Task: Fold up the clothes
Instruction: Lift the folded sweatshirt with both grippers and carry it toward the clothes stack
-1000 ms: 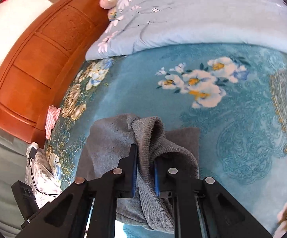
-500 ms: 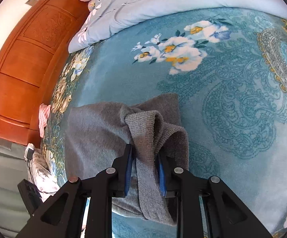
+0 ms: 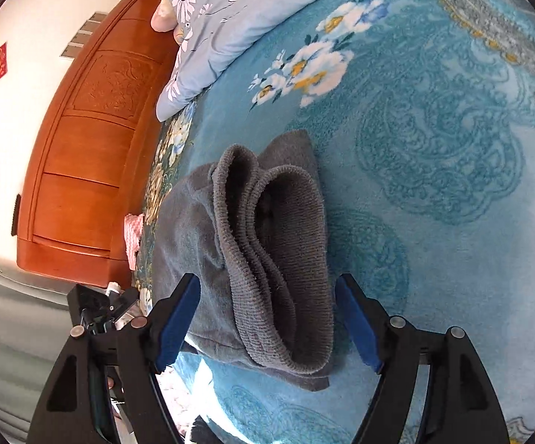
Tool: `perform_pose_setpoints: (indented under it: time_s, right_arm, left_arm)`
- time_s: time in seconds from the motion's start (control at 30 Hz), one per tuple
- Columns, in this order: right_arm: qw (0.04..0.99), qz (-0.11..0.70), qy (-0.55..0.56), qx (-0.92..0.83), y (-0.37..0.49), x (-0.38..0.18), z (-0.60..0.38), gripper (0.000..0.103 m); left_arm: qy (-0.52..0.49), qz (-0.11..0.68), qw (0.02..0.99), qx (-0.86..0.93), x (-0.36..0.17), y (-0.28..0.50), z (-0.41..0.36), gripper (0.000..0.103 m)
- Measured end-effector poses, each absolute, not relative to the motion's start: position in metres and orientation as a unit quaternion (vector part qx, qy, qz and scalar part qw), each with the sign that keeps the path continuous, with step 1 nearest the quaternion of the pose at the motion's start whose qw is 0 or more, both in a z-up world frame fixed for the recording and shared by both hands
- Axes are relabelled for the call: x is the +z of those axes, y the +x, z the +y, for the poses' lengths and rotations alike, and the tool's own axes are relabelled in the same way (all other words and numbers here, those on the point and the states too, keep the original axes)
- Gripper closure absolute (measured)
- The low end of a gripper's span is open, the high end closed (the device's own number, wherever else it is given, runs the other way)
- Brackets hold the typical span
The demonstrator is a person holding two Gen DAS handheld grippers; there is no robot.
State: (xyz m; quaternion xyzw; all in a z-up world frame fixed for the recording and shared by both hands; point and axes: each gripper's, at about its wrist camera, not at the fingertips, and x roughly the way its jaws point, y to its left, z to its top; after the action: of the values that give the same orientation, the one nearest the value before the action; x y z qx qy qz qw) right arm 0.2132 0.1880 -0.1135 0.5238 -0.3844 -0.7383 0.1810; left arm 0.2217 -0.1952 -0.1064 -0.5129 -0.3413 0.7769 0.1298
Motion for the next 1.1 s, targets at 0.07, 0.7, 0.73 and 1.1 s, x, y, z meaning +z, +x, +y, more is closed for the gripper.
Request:
perform_pose_setpoints:
  time_s: [0.07, 0.7, 0.73, 1.1]
  right_arm:
    - [0.186, -0.383, 0.524, -0.738, 0.208, -0.118, 0.181, 0.027]
    - [0.143, -0.399, 0.526, -0.737, 0.181, -0.129, 0.159, 0.04]
    - [0.138, -0.402, 0.525, -0.738, 0.181, -0.127, 0.159, 0.045]
    - [0.157, -0.391, 0.518, -0.745, 0.198, -0.08, 0.162, 0.068]
  left_arm:
    - [-0.518, -0.315, 0.137, 0.784, -0.112, 0.215, -0.19, 0.004]
    - [-0.507, -0.369, 0.142, 0.766, -0.117, 0.221, -0.179, 0.04]
    - [-0.508, -0.361, 0.136, 0.77, -0.114, 0.222, -0.176, 0.043]
    - [-0.473, -0.358, 0.126, 0.795, -0.047, 0.28, -0.153, 0.057]
